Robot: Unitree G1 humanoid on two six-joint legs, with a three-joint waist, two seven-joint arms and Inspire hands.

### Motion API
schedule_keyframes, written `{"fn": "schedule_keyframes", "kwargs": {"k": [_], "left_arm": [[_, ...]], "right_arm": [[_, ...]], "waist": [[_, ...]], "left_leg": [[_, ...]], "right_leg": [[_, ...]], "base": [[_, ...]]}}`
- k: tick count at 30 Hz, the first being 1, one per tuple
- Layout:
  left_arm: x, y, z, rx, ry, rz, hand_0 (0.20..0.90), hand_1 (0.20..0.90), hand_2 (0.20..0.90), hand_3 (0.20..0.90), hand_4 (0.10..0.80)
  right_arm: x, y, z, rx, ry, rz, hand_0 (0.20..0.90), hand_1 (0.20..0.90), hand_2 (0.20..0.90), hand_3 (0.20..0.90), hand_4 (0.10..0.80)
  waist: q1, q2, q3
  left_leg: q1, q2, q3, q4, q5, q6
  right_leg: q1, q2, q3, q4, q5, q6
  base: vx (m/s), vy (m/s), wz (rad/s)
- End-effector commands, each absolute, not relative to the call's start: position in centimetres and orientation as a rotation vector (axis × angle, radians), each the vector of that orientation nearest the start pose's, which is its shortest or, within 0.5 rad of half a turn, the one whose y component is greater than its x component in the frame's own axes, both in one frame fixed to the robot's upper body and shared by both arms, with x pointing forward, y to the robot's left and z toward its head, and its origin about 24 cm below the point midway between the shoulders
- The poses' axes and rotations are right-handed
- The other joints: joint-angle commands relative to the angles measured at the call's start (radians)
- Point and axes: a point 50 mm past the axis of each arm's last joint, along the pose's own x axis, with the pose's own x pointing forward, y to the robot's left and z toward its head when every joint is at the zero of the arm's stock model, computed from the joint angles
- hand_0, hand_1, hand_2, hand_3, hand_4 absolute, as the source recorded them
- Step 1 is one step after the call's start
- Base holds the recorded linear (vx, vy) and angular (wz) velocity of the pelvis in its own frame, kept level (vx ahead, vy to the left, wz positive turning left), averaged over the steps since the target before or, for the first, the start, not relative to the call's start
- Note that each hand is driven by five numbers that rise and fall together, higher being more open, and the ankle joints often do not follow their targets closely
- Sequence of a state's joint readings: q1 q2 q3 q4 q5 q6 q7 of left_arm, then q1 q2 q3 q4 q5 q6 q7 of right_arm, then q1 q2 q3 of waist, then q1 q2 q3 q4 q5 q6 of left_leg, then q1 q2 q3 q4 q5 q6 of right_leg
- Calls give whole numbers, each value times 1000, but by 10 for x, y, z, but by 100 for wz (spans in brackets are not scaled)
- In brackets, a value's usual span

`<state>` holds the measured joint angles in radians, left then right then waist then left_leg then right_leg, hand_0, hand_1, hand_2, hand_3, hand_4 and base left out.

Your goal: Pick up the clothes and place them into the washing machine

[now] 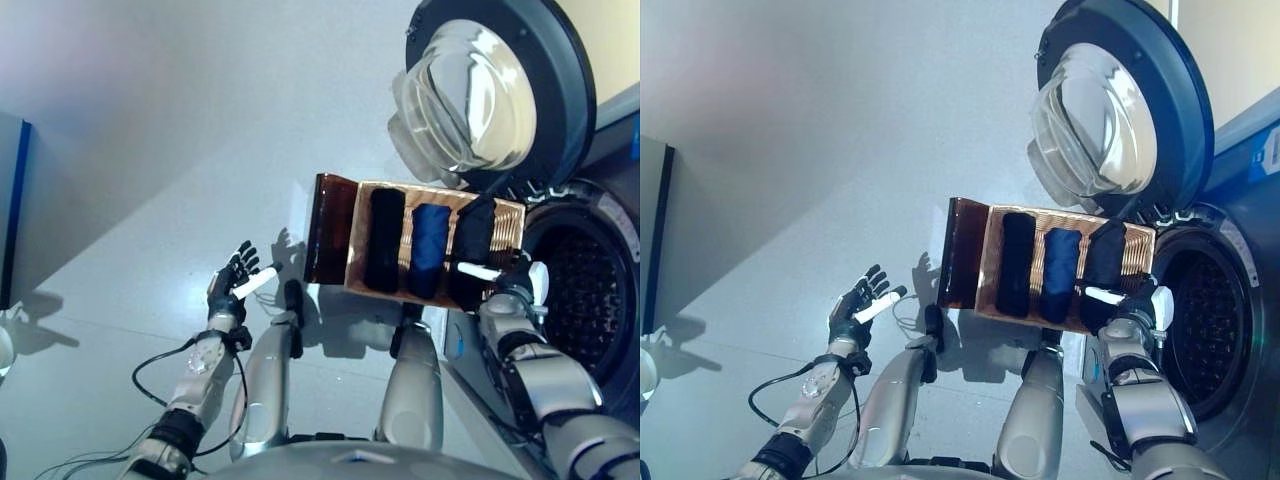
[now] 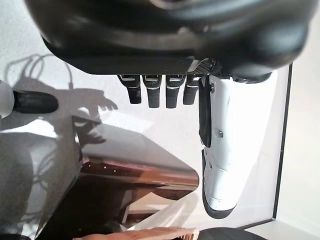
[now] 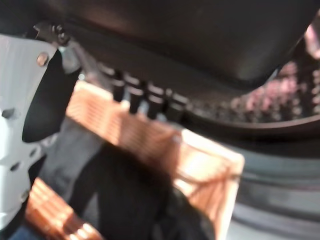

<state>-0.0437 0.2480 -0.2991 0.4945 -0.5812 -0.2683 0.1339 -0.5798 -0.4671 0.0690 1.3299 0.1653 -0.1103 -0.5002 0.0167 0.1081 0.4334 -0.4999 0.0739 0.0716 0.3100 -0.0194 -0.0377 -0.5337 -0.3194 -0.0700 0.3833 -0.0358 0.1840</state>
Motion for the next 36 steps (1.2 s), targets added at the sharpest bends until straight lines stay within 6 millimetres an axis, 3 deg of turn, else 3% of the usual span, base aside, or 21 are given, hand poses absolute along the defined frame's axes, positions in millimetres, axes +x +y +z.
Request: {"fn": "schedule_keyframes", "kwargs": {"k": [1,19,26,36], "left_arm": [[233,181,-22,-238,144,98,900,900,900,900,800],[224,183,-22,-235,145,68,900,900,900,900,800],[223,183,-21,-225,152,48,900,900,900,900,800],[222,187,-22,-220,158,55,900,900,900,900,800]], "right_arm": [[279,-333,-5,-485,451,-798,900,900,900,900,800],[275,-334,-12,-518,531,-811,900,900,900,900,800],[261,-345,-19,-571,645,-844,900,900,900,900,800],[250,-354,-23,-554,675,-876,900,900,900,900,800]], "waist": [[7,-19,-66],[65,-13,-70],[85,-3,-69],[78,9,-79]], "left_leg": [[-6,58,-54,126,-93,-68],[-56,29,-93,119,-74,-62],[-76,18,-100,123,-75,-59],[-90,19,-94,124,-72,-64]], "right_leg": [[1,-25,14,-4,88,8],[15,-48,-29,-16,95,12],[-3,-50,-31,-6,89,9],[-39,-52,-17,23,77,8]], "base": [[0,0,0],[1,-1,9],[7,4,7],[0,0,0]]}}
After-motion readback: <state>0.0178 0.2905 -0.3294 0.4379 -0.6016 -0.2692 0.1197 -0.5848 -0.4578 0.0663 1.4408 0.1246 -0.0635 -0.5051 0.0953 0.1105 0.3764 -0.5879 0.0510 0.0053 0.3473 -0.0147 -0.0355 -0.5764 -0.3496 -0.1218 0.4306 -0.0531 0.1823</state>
